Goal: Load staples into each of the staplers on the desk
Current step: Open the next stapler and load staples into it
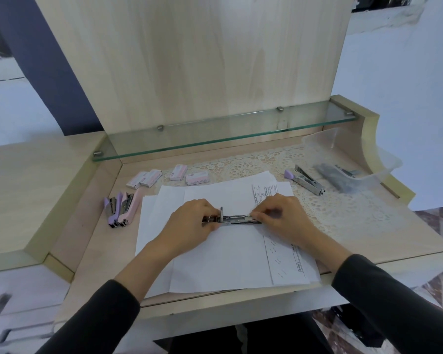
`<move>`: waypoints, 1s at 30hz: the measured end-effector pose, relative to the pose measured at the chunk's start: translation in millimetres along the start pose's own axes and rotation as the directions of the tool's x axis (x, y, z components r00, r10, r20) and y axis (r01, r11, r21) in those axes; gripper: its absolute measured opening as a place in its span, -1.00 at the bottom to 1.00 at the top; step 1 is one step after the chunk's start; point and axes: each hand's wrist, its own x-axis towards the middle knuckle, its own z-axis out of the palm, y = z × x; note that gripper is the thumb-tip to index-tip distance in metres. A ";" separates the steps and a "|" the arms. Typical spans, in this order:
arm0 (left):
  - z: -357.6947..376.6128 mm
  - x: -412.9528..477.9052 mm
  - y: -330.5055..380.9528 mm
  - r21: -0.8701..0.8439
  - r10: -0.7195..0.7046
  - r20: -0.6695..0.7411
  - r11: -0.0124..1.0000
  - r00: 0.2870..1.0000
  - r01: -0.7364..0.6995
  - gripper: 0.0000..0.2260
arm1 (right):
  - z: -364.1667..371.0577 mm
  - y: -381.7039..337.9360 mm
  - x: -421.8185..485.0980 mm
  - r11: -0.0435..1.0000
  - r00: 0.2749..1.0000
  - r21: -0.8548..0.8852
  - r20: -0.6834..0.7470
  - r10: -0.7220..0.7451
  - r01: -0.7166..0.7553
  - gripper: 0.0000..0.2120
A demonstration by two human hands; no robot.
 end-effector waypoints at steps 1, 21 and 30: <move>1.7 -0.3 -1.5 -0.007 0.000 -0.010 1.000 1.000 0.000 -0.81 | -0.1 -0.3 1.0 1.000 1.000 0.010 0.006 0.019 -0.019 -0.95; 18.0 -31.4 -18.9 0.055 0.231 -0.197 0.973 0.953 -0.225 -0.71 | 9.3 -21.8 7.6 0.918 0.986 -0.379 0.158 -0.056 0.113 -0.63; 20.7 -31.5 -29.1 0.119 0.269 -0.319 0.963 0.909 -0.243 -0.75 | 10.0 -26.1 5.1 0.965 0.976 -0.217 0.191 -0.106 0.147 -0.83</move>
